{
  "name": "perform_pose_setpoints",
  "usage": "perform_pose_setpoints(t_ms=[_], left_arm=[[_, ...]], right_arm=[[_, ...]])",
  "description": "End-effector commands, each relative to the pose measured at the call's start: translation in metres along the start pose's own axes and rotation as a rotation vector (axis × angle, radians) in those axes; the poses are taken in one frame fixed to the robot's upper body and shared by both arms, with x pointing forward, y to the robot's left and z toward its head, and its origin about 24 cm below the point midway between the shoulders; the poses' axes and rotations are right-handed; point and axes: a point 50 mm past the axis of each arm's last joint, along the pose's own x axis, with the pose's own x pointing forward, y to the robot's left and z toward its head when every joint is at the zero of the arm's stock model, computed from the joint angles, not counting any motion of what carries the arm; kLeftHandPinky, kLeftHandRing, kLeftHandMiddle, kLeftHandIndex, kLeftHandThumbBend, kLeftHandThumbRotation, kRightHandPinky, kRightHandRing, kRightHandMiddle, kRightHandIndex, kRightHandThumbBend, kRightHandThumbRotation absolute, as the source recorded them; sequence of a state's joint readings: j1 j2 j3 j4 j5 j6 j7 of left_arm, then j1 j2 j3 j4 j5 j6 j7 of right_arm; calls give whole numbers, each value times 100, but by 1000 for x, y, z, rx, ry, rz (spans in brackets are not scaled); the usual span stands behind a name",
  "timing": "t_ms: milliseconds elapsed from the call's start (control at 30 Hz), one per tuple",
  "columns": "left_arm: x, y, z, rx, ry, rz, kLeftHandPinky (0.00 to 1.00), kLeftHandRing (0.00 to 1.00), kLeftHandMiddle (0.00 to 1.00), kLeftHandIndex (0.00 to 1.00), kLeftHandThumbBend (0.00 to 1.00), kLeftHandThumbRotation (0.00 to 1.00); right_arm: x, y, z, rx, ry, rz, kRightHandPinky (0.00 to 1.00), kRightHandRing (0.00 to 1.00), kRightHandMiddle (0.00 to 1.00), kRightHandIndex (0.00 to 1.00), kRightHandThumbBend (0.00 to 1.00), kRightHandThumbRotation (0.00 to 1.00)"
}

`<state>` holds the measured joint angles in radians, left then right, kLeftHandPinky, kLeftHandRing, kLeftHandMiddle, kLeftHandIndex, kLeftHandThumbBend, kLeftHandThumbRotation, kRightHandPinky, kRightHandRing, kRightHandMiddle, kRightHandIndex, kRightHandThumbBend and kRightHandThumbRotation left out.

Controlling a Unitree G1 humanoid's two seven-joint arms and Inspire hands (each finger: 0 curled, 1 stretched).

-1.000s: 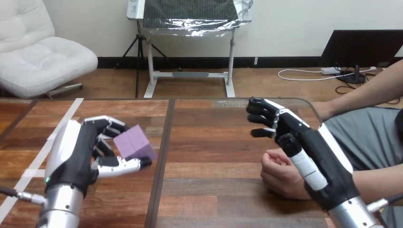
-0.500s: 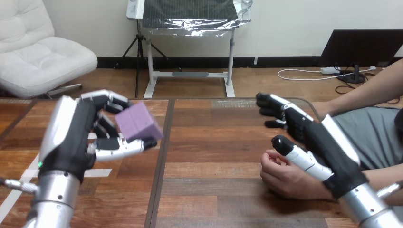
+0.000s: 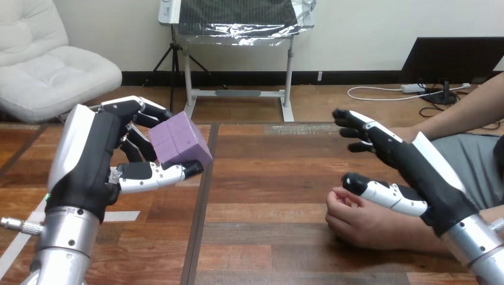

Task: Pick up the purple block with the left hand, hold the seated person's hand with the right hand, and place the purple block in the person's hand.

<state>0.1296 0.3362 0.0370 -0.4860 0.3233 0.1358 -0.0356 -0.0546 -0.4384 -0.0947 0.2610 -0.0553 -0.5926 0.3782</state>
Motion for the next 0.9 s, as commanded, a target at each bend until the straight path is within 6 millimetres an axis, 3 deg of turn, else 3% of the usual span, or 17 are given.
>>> perform_pose_setpoints(t_ms=[0,867], left_arm=[[3,9,12,-2,-69,38,27,34,39,42,58,0],[1,8,14,-10,-82,17,27,35,40,42,58,0]], right_arm=[[9,-24,5,-94,-24,-33,82,89,92,92,87,73],[-7,-62,-11,-308,202,73,76,90,95,93,93,63]])
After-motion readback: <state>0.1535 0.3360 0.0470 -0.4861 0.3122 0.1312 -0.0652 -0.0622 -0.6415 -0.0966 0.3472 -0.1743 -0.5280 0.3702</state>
